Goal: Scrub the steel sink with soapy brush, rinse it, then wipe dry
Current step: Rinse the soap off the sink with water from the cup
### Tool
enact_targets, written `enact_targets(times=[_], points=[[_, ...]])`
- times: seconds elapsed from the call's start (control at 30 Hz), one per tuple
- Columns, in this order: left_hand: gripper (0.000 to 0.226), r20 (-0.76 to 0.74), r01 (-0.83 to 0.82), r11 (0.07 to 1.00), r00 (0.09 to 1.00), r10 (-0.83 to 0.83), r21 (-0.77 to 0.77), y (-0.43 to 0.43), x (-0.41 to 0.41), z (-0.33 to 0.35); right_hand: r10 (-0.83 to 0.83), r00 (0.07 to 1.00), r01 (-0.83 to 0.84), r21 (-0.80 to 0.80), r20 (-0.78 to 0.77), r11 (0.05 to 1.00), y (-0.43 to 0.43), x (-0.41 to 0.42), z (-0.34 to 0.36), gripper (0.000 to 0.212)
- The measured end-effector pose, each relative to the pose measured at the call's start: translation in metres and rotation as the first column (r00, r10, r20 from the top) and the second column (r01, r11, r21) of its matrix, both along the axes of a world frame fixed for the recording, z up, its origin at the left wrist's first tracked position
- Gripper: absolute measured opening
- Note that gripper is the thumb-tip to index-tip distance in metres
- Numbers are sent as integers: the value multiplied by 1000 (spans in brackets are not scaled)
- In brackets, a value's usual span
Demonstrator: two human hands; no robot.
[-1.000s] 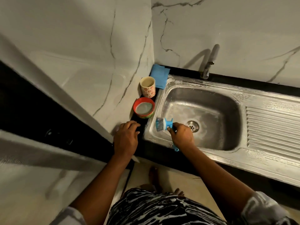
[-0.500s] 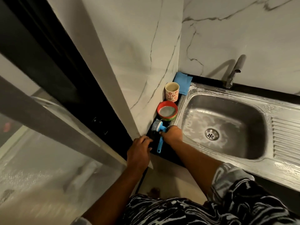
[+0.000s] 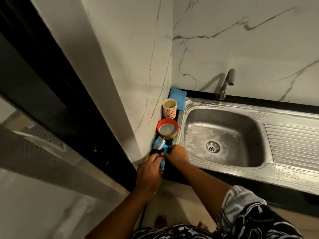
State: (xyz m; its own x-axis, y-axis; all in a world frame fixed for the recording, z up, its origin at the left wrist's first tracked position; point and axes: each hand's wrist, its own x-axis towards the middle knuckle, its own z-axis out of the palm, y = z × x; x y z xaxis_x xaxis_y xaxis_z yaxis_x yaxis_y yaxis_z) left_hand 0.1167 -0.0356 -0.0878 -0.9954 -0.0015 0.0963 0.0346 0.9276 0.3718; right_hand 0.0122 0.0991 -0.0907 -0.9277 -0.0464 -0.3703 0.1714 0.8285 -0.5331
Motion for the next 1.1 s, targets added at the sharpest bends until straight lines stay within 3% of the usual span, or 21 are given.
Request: enact_targets(times=[0.3,0.53,0.87,1.1], points=[[39,28,67,997,997,-66,-49,42,-35,18,56,998,-59,-94,-35,994,54,6,11,42],[47,-9,73,996,997,-73,-49,84,-70,40,62,984,-76,-76,-167,994,111,-15,36,47],[73,80,23,998,997,-18,-62,138,-97,58,98,972,-115,-68,-214,991,184,-50,50,46],[84,108,16,998,994,-10,-55,139,-123,64,127,960,-150,-73,-251,986,179,-90,47,52]])
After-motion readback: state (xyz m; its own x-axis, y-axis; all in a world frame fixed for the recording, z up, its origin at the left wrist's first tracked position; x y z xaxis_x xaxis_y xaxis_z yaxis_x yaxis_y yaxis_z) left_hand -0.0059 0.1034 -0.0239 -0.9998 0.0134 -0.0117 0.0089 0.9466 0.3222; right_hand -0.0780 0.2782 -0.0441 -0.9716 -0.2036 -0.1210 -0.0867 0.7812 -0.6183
